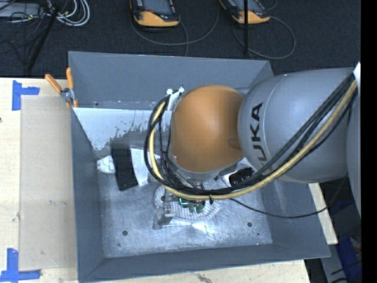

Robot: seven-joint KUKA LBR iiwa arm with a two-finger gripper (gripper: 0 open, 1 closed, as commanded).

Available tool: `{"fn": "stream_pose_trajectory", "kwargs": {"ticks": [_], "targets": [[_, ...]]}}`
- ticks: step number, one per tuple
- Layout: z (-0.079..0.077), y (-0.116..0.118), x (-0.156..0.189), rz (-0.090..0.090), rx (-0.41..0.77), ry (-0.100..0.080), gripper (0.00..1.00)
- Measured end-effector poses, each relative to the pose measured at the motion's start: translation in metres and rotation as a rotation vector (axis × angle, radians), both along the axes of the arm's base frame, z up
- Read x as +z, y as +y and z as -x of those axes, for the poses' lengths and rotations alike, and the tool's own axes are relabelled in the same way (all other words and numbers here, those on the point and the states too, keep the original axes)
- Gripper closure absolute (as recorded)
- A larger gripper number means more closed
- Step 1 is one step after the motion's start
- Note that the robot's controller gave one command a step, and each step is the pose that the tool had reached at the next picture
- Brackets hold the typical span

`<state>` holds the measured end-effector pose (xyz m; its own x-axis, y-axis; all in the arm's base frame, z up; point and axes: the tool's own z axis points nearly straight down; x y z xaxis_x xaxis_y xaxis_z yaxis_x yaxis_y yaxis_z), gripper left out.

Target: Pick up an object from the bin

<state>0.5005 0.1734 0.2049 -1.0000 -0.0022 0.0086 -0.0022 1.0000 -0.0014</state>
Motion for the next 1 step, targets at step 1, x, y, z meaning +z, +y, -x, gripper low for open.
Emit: {"fn": "stream_pose_trajectory", "kwargs": {"ticks": [1], "targets": [[-0.0019,-0.0010,0.0033,-0.001,-0.004,-0.007,0.00]]}}
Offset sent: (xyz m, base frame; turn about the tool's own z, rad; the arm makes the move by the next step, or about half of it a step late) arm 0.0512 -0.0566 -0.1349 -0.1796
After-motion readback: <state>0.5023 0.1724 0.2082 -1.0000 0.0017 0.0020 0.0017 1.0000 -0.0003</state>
